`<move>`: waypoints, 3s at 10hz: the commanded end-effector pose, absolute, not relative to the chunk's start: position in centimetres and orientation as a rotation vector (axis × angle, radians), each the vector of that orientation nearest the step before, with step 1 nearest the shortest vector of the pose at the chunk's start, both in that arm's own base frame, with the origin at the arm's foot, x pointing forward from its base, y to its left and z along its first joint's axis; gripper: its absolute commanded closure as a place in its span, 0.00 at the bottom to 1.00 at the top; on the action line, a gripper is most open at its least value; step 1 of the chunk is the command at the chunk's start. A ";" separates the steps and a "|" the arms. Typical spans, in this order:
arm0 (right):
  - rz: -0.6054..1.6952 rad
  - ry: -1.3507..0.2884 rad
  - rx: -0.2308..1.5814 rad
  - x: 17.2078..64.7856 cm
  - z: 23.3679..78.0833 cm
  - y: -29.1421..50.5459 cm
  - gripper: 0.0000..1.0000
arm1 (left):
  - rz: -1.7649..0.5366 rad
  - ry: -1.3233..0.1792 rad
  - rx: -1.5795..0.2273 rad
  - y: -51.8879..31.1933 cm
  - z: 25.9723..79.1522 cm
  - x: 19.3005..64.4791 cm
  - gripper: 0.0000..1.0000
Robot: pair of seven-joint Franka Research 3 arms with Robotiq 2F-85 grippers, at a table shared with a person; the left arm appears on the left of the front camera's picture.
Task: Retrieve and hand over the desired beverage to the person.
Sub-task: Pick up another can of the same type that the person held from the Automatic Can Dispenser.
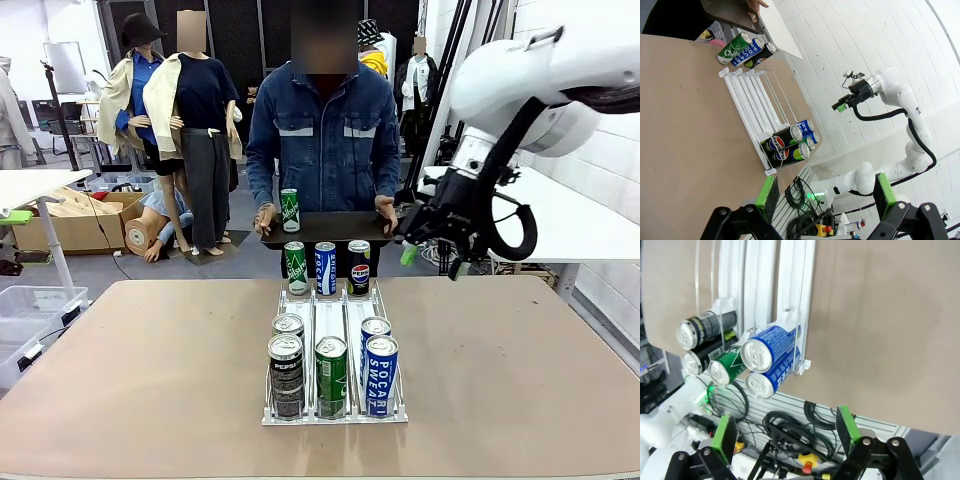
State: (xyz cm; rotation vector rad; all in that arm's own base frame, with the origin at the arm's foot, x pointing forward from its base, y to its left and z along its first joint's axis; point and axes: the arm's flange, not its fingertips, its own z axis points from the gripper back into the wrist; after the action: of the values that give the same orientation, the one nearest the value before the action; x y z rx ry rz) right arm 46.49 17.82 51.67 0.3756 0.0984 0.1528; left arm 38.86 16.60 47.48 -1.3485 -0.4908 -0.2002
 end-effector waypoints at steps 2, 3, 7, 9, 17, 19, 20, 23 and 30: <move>0.160 0.068 0.296 47.4 51.1 21.1 0.00 | -0.200 -0.497 -1.350 16.7 47.5 38.7 0.00; 0.180 0.061 0.288 47.3 50.6 21.9 0.00 | -0.200 -0.497 -1.350 16.7 47.5 38.7 0.00; 0.220 0.068 0.236 46.6 48.6 24.6 0.00 | -0.200 -0.497 -1.350 16.7 47.5 38.7 0.00; 0.236 0.077 0.275 46.5 49.0 24.0 0.00 | -0.200 -0.497 -1.350 16.7 47.5 38.7 0.00; 0.278 0.093 0.234 45.2 48.1 26.5 0.00 | -0.200 -0.497 -1.350 16.7 47.5 38.7 0.00; 0.275 0.105 0.188 44.4 47.1 28.8 0.00 | -0.200 -0.497 -1.350 16.7 47.5 38.7 0.00; 0.272 0.118 0.175 44.2 46.8 29.3 0.00 | -0.200 -0.497 -1.350 16.7 47.5 38.7 0.00; 0.291 0.108 0.175 42.1 45.8 29.4 0.00 | -0.200 -0.497 -1.350 16.7 47.5 38.7 0.00; 0.275 0.112 0.050 39.8 43.3 29.6 0.00 | -0.200 -0.497 -1.350 16.7 47.5 38.7 0.00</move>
State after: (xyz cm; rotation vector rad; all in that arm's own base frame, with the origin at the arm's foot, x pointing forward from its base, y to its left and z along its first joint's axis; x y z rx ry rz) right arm 39.65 29.17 43.51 0.0955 0.1306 0.2999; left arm 38.85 16.62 47.48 -1.3481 -0.4909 -0.1995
